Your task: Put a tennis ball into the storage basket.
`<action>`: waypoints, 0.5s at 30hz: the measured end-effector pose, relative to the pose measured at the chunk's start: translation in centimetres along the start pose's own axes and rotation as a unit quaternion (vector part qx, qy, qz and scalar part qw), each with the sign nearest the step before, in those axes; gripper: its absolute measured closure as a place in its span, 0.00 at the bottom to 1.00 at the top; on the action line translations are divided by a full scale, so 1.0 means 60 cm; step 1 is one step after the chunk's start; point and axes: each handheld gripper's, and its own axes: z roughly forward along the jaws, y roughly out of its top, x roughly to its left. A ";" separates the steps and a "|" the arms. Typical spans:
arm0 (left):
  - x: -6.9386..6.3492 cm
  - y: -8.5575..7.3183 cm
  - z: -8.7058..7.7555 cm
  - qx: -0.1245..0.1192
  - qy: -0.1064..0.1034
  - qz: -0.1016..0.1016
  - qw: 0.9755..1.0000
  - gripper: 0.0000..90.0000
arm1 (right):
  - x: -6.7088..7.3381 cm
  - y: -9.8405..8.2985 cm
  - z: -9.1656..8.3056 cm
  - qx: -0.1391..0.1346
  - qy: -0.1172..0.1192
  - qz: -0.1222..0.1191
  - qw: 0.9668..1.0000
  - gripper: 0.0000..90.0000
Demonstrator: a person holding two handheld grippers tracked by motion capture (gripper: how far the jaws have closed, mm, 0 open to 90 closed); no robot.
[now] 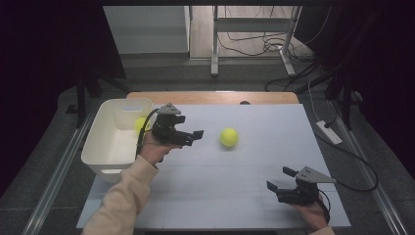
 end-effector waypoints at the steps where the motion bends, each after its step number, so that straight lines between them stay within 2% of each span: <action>1: 0.000 0.001 0.001 0.000 -0.001 0.001 1.000 0.08 | 0.000 0.000 0.000 0.000 0.000 0.000 1.000 0.15; 15: -0.001 0.007 0.019 0.008 -0.010 -0.001 1.000 0.08 | -0.001 0.002 0.000 -0.004 -0.001 0.008 1.000 0.15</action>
